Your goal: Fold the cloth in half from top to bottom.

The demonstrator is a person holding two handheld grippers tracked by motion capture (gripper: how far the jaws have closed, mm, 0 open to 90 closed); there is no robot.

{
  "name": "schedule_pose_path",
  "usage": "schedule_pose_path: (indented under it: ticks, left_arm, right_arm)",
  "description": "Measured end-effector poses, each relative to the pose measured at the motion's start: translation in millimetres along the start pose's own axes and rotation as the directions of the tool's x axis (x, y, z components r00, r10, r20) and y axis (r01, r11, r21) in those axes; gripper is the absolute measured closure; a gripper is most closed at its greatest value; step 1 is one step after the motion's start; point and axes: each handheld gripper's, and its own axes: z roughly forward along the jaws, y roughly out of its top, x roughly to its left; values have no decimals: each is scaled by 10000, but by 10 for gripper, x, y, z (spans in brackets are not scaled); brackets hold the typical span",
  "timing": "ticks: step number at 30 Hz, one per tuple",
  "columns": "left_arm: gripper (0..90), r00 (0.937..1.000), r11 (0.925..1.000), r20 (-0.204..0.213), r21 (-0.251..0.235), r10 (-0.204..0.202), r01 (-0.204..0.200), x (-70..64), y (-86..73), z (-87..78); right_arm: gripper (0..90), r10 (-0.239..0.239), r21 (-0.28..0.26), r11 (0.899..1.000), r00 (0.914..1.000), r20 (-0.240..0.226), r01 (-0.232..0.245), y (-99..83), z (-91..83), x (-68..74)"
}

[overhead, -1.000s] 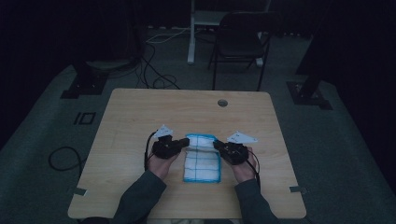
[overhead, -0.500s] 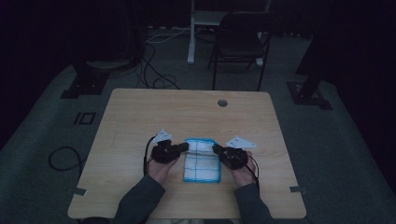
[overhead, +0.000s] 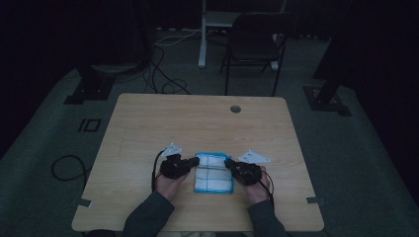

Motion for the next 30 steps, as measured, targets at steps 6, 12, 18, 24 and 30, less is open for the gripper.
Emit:
schedule_pose_path:
  ticks: [6, 12, 18, 24, 30]
  left_arm:
    - [861, 10000, 10000, -1, -37, -35, 35, -7, -10, -4]
    - [839, 9998, 9997, 82, 153, -173, 172, 17, -70, 16]
    - [802, 9995, 9996, 106, 13, -287, 287, 58, -33, -16]
    - [795, 9996, 9995, -7, -154, -277, 277, 105, 82, 0]
    - [796, 9993, 9997, -293, 43, -253, 254, 193, 190, 110]
  right_arm:
    - [833, -68, 91, 9999, 9999, -105, 69, -24, -6, 2]
    - [832, -56, 250, 9997, 10000, -70, 58, -100, 15, 5]
    - [830, 6, 353, 9994, 10000, -8, -5, -175, 36, 24]
    - [829, -40, 459, 9989, 10000, -20, 41, -198, 55, 44]
    - [825, -85, 459, 9989, 10000, -32, 86, -212, 63, 51]
